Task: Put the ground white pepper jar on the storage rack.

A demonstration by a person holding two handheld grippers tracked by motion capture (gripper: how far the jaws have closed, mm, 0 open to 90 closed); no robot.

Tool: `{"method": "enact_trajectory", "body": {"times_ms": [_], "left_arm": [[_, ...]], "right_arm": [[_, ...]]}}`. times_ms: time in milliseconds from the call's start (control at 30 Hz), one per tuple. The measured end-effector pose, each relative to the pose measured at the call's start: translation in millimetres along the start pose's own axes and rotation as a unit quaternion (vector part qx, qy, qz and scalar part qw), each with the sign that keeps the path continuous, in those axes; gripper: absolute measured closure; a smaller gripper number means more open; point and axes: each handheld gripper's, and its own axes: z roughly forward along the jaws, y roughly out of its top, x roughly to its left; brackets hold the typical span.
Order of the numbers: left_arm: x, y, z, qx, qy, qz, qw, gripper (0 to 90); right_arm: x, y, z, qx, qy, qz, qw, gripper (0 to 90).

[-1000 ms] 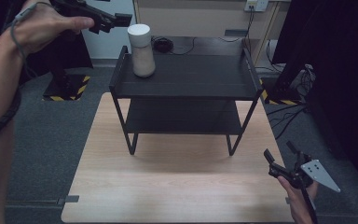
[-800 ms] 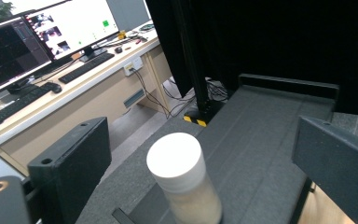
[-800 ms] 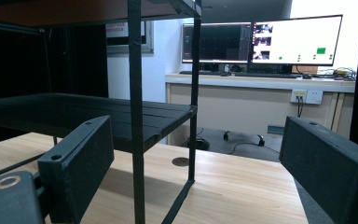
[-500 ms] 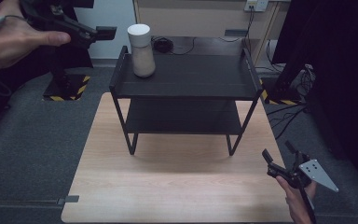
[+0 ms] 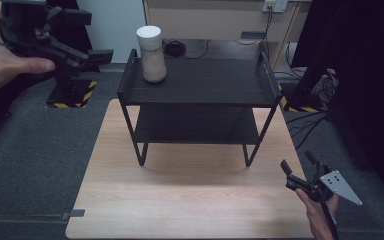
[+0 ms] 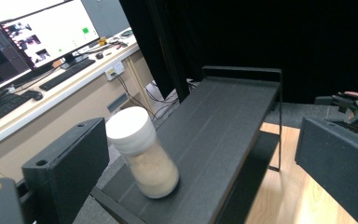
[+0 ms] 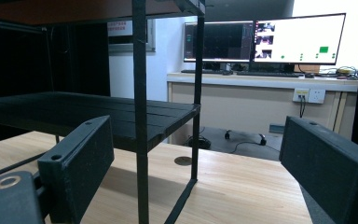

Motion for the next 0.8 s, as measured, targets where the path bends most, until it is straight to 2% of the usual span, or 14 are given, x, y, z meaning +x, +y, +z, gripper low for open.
{"method": "enact_trajectory", "body": {"times_ms": [100, 167, 367, 667, 800], "left_arm": [[-3.8, -7.3, -1.8, 0.002, -0.005, 0.001, 1.0, 2.2], [-5.9, -10.1, -2.6, 0.008, -0.003, 0.006, 0.9999, 2.3], [-6.8, -16.3, -6.3, 0.014, 0.004, 0.005, 0.9999, 2.5], [-5.1, -23.2, -11.8, -0.001, 0.005, -0.004, 1.0, 2.9], [-5.3, -22.1, -11.9, 0.003, 0.006, 0.0, 1.0, 2.9]], "right_arm": [[0.3, -0.1, 0.3, 0.001, 0.0, 0.0, 1.0, 9.8], [0.3, -0.3, 0.5, 0.001, 0.0, 0.0, 1.0, 9.8], [-0.2, -0.2, 0.0, 0.0, -0.004, 0.001, 1.0, 9.8], [2.2, 0.4, 0.7, 0.001, -0.003, 0.0, 1.0, 9.8], [2.7, 0.3, 1.0, 0.002, -0.002, 0.0, 1.0, 9.8]]}}
